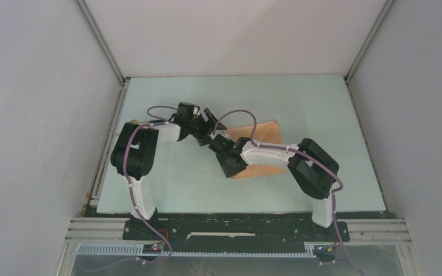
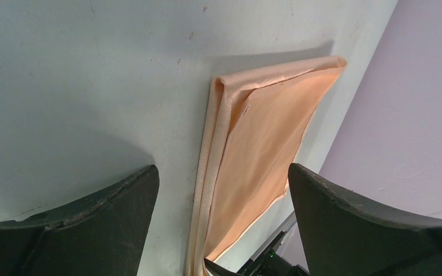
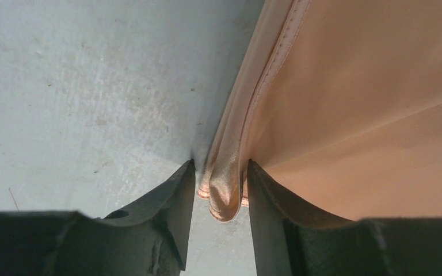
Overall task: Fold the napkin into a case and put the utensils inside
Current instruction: Pick up the upper triangle-folded napkin from the center of the board.
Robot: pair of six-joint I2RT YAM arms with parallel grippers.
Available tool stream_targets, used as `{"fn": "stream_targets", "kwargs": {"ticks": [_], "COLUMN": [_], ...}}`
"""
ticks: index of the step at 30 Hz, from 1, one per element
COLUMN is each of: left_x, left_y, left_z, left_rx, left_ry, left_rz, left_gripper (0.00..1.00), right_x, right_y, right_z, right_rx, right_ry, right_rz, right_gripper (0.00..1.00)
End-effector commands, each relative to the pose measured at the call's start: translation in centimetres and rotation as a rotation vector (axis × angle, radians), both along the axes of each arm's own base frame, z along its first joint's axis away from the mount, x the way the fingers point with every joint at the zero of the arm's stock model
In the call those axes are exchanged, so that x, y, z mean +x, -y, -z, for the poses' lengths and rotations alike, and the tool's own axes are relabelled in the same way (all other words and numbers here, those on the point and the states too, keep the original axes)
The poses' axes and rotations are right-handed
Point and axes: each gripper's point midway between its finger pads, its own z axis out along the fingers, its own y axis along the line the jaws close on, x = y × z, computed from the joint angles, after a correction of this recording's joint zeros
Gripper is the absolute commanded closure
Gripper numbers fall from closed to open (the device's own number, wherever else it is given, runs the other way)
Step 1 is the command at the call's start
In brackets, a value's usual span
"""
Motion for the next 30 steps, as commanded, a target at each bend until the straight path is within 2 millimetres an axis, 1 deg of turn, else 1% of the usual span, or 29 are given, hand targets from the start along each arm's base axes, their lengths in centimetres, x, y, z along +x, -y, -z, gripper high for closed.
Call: {"fn": "stream_targets", "kwargs": {"ticks": [1,3,5,6,8,11,12,16,20,22,25,28,30], "left_x": [0.9,0.9,0.9,0.9,1.0,1.0,1.0,0.9,0.6,0.4,0.3,0.1,0.0], "left_y": [-0.1,-0.2,-0.2,-0.2,-0.2,-0.2,-0.1,0.1,0.1,0.3,0.7,0.9,1.1], "left_z": [-2.1,-2.0,-2.0,-2.0,-2.0,-1.9,-1.9,-2.1,-2.3,-2.4,-2.5,-2.5,-2.1], "left_rx": [0.011,0.012,0.011,0.012,0.010,0.010,0.008,-0.007,-0.022,-0.040,-0.080,-0.098,-0.098], "left_ry": [0.072,0.070,0.070,0.070,0.069,0.067,0.066,0.064,0.060,0.055,0.049,0.042,0.037], "left_rz": [0.010,0.009,0.008,0.007,0.008,0.008,0.009,0.012,0.013,0.009,0.002,-0.004,-0.005], "left_gripper": [0.07,0.07,0.07,0.06,0.06,0.06,0.06,0.05,0.05,0.04,0.04,0.03,0.02], "right_x": [-0.7,-0.9,-1.0,-0.9,-0.7,-0.2,0.1,1.0,1.6,1.6,1.6,1.6,1.7], "right_y": [1.3,1.4,1.7,1.7,1.6,1.4,1.2,0.2,-0.8,-1.1,-1.1,-0.6,-0.4], "right_z": [1.6,2.0,2.2,2.2,2.2,1.8,1.6,0.2,-2.5,-3.5,-4.1,-4.1,-4.3], "right_rx": [-0.083,-0.091,-0.099,-0.100,-0.094,-0.075,-0.064,0.017,0.159,0.228,0.300,0.325,0.342], "right_ry": [-0.037,-0.050,-0.056,-0.056,-0.053,-0.039,-0.030,-0.013,0.011,-0.006,-0.039,-0.051,-0.053], "right_rz": [0.036,0.037,0.044,0.047,0.052,0.055,0.053,0.037,0.021,0.015,0.018,0.029,0.038], "right_gripper": [0.55,0.57,0.62,0.67,0.81,0.94,1.00,1.00,1.00,1.00,1.00,1.00,1.00]}}
